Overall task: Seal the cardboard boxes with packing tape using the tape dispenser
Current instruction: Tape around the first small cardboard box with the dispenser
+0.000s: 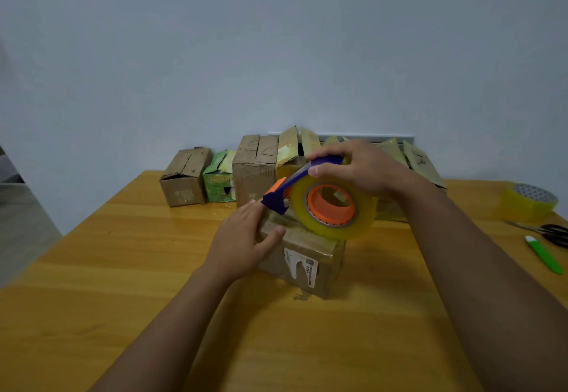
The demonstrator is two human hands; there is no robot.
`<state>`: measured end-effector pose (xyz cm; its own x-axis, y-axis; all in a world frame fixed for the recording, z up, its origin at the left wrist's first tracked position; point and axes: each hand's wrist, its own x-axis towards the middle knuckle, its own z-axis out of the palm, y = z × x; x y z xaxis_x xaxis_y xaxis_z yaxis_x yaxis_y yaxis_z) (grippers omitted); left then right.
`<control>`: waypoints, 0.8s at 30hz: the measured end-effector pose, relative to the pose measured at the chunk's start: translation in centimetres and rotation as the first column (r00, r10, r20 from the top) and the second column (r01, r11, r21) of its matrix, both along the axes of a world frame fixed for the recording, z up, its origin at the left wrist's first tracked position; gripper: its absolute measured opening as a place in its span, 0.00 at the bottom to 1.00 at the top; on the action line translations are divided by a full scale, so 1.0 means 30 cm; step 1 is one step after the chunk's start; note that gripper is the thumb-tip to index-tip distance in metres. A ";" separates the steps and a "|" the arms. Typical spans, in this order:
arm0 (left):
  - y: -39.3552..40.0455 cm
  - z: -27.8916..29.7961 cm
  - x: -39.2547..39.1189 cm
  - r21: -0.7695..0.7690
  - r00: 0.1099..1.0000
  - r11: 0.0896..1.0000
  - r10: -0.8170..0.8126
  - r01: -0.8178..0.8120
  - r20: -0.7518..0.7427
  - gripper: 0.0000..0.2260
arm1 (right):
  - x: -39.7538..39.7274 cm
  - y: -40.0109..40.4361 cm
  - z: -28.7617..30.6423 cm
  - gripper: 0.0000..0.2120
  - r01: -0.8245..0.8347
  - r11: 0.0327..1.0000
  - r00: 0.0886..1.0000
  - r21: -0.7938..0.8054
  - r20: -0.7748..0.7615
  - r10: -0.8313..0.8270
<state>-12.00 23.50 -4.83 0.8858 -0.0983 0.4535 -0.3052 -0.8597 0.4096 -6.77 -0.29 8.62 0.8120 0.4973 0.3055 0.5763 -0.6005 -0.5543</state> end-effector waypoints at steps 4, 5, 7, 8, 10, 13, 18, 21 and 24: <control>-0.002 -0.004 0.003 0.017 0.999 0.999 0.034 -0.034 0.018 0.26 | 0.003 0.003 0.014 0.18 -0.001 0.999 1.000 -0.042 -0.018 0.001; -0.002 -0.004 0.003 0.033 0.999 0.999 0.042 -0.043 0.020 0.26 | 0.002 0.003 0.017 0.17 -0.005 0.999 1.000 -0.044 -0.026 0.004; -0.002 -0.004 0.005 0.048 0.998 0.997 0.059 -0.060 0.021 0.26 | -0.006 -0.001 0.024 0.17 -0.019 0.999 0.999 -0.042 -0.044 0.017; -0.001 -0.004 0.008 0.052 0.998 0.997 0.060 -0.061 0.017 0.26 | -0.011 -0.005 0.027 0.17 -0.024 0.999 0.998 -0.042 -0.052 0.022; -0.002 -0.001 0.009 0.060 0.999 0.997 0.046 -0.047 0.007 0.27 | -0.021 -0.017 0.029 0.18 -0.023 0.999 0.998 -0.045 -0.056 0.020; 0.000 -0.002 0.013 0.079 1.000 0.996 0.029 -0.028 -0.008 0.27 | -0.033 -0.031 0.027 0.17 -0.007 0.998 0.999 -0.057 -0.046 0.004; 0.000 0.000 0.027 0.112 0.999 0.994 0.021 -0.018 -0.034 0.28 | -0.048 -0.032 0.035 0.16 -0.006 0.998 0.997 -0.066 -0.072 0.001; -0.005 0.001 0.028 0.138 0.999 0.990 0.027 -0.020 -0.044 0.29 | -0.050 -0.027 0.036 0.15 0.004 0.997 0.997 -0.076 -0.072 -0.010; -0.005 0.011 0.032 0.196 0.999 0.980 0.039 -0.033 -0.026 0.31 | -0.047 -0.009 0.019 0.14 0.036 0.999 0.999 -0.033 -0.038 -0.038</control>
<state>-11.03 23.36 -4.51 0.9032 -0.1507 0.4020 -0.2631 -0.9342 0.2409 -8.18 -0.58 9.20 0.8410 0.4759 0.2575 0.5318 -0.6390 -0.5558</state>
